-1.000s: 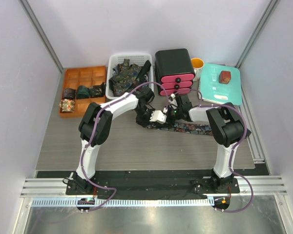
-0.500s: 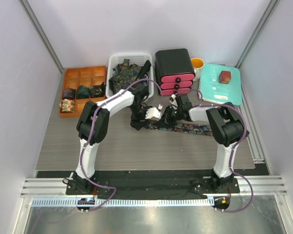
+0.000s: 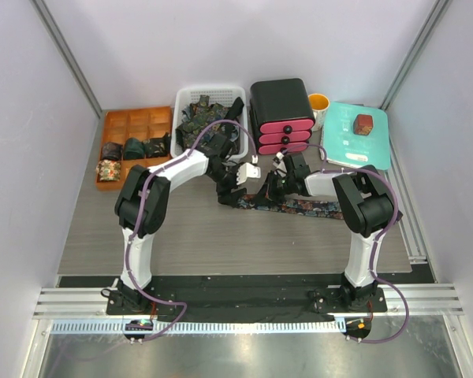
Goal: Roll the ties
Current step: Roll the tie at the center of the board.
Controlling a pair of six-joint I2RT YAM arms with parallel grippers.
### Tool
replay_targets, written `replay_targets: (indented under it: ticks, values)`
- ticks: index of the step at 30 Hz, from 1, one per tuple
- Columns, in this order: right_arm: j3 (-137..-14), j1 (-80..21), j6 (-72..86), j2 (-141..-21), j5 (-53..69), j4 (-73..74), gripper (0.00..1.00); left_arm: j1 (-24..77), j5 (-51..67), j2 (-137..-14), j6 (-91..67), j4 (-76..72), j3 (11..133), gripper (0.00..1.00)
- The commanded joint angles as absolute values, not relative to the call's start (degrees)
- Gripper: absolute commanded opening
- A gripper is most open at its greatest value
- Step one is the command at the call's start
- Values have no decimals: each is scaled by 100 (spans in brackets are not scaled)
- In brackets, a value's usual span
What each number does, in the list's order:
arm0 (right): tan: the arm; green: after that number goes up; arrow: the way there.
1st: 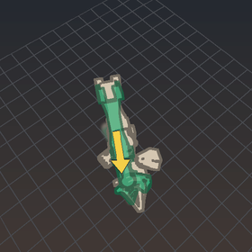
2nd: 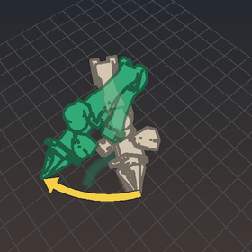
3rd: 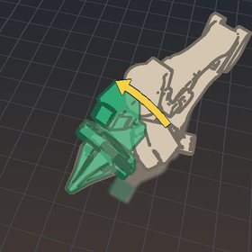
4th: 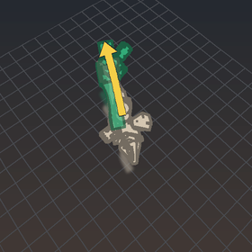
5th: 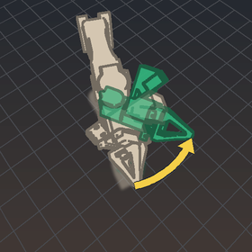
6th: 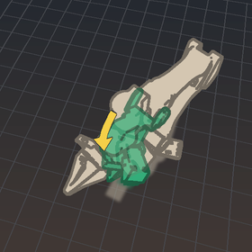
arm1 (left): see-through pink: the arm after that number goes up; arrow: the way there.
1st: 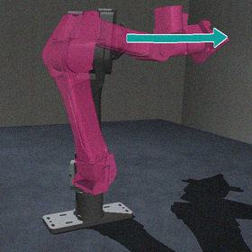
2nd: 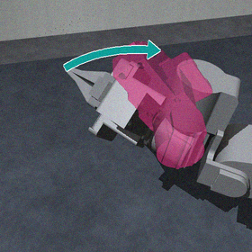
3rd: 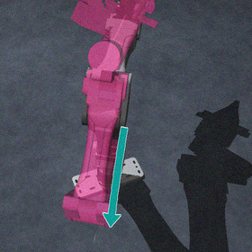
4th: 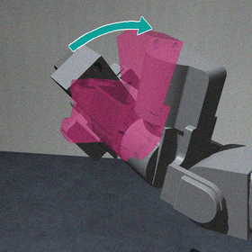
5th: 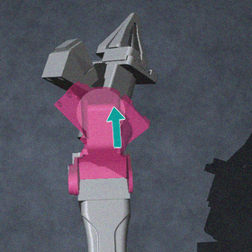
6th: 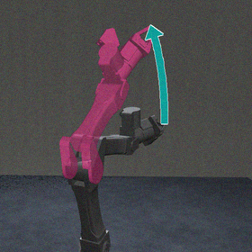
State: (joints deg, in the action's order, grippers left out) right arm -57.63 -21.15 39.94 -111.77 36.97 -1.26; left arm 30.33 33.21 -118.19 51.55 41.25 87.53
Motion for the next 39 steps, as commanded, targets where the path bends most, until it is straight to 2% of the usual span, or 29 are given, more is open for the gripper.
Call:
replay_targets:
  ticks: [1, 3, 4, 7, 19, 25, 30, 35, 39]
  values:
    - [-5695, -2092, 3744, -11364, 3164, 44, 1, 3076, 3779, -11602, 5168, 3806, 8754, 66]
    - [-5687, -2101, 3779, -11390, 3190, 27, 1, 3102, 3788, -11593, 5185, 3832, 8806, 57]
    - [-5687, -2109, 3788, -11399, 3190, 26, 1, 3120, 3892, -11584, 5194, 3954, 8850, 47]
    - [-5704, -2127, 3850, -11434, 3225, 26, 1, 3190, 3990, -11531, 5194, 4008, 8965, 38]
    - [-5713, -2145, 4069, -11487, 3375, -307, 1, 3691, 3982, -11891, 4843, 3788, 9246, 40]
    - [-5687, -2136, 4201, -11443, 3551, -518, 1, 4007, 3341, -12312, 4860, 4025, 9386, 41]
    - [-5643, -2101, 4271, -11224, 3779, -563, 2, 4069, 2849, -12524, 4790, 4341, 9431, 35]
    - [-5695, -2048, 4254, -10960, 4068, -343, 8, 4078, 2549, -12735, 4851, 4754, 9527, 32]
    - [-5774, -2039, 4210, -10723, 4227, -80, 18, 4087, 2400, -12849, 4922, 4966, 9527, 31]
